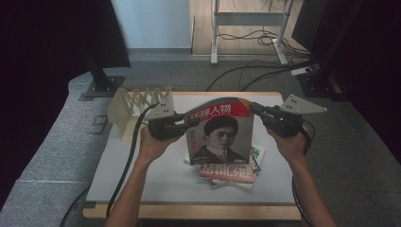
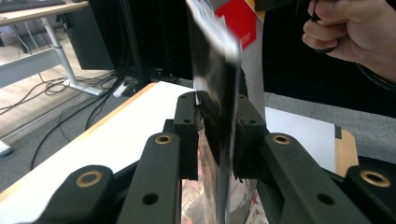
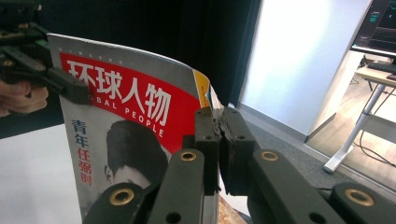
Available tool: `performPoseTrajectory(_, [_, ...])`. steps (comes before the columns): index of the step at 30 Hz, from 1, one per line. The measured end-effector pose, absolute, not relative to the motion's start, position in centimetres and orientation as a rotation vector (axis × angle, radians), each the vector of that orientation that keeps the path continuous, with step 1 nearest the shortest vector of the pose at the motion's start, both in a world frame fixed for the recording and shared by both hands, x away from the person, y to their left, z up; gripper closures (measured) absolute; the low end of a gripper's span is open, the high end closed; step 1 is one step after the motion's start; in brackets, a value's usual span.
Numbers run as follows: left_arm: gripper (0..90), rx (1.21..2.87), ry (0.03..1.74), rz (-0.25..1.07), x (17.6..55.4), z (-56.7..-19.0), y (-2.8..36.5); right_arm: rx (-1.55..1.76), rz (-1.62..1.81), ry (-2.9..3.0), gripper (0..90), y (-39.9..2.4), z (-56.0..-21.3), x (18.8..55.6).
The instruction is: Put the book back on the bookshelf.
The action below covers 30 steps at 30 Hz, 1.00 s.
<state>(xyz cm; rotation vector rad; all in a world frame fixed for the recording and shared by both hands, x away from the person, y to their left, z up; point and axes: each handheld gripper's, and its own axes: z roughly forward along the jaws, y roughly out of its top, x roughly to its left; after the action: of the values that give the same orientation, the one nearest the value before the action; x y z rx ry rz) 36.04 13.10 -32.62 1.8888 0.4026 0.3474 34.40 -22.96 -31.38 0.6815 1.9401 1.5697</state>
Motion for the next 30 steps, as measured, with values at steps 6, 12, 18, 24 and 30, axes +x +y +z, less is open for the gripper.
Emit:
performPoseTrajectory(6, [77.4,1.924,0.409,0.38,36.3,-31.5,12.4,0.68,1.575,1.943,85.4,-23.0,-31.4,34.4])
performPoseTrajectory(12, [85.2,1.967,0.429,0.412,36.3,-30.7,12.0,0.69,1.579,1.951,84.7,-23.0,-31.4,34.5])
performPoseTrajectory(18, [85.9,1.97,0.441,0.406,36.3,-30.7,12.1,0.714,1.58,1.957,81.4,-23.4,-31.7,34.7])
performPoseTrajectory(24, [86.0,1.974,0.434,0.404,36.2,-30.7,12.1,0.766,1.558,1.964,70.7,-24.7,-32.7,34.7])
performPoseTrajectory(30, [86.1,1.977,0.427,0.39,36.3,-30.7,12.2,0.863,1.488,1.977,55.0,-26.0,-34.7,35.0])
